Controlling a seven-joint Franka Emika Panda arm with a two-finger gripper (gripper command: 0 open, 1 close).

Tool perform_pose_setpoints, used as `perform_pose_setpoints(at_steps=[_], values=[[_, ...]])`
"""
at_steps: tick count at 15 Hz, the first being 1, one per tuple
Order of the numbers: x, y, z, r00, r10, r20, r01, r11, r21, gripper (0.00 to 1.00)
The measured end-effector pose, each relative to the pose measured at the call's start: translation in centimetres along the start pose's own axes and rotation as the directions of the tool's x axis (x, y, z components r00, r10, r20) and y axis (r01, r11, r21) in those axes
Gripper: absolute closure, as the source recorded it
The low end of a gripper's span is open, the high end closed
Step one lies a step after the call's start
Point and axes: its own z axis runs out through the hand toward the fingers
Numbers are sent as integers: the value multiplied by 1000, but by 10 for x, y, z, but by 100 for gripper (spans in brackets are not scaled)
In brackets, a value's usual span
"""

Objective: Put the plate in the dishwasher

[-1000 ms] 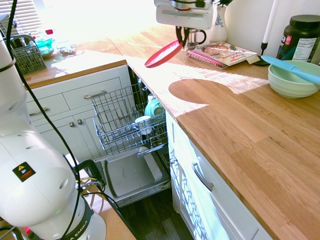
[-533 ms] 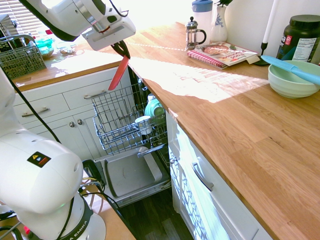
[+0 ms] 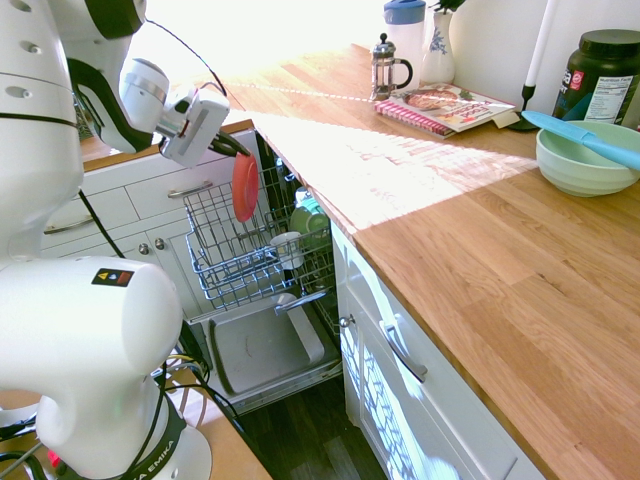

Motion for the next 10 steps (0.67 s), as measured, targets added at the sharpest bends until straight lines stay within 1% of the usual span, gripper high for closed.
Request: perform_pose_setpoints(at_steps=[2, 5, 6, 8, 10], values=[[-3, -34, 9, 1000, -15, 7, 15, 1000, 5, 100], [8, -60, 12, 1000, -28, 13, 28, 1000, 10, 100], [4, -66, 14, 999, -34, 39, 33, 999, 14, 0], [-14, -75, 28, 995, -43, 95, 42, 999, 11, 0], [-20, -77, 36, 991, -40, 124, 40, 999, 4, 0]])
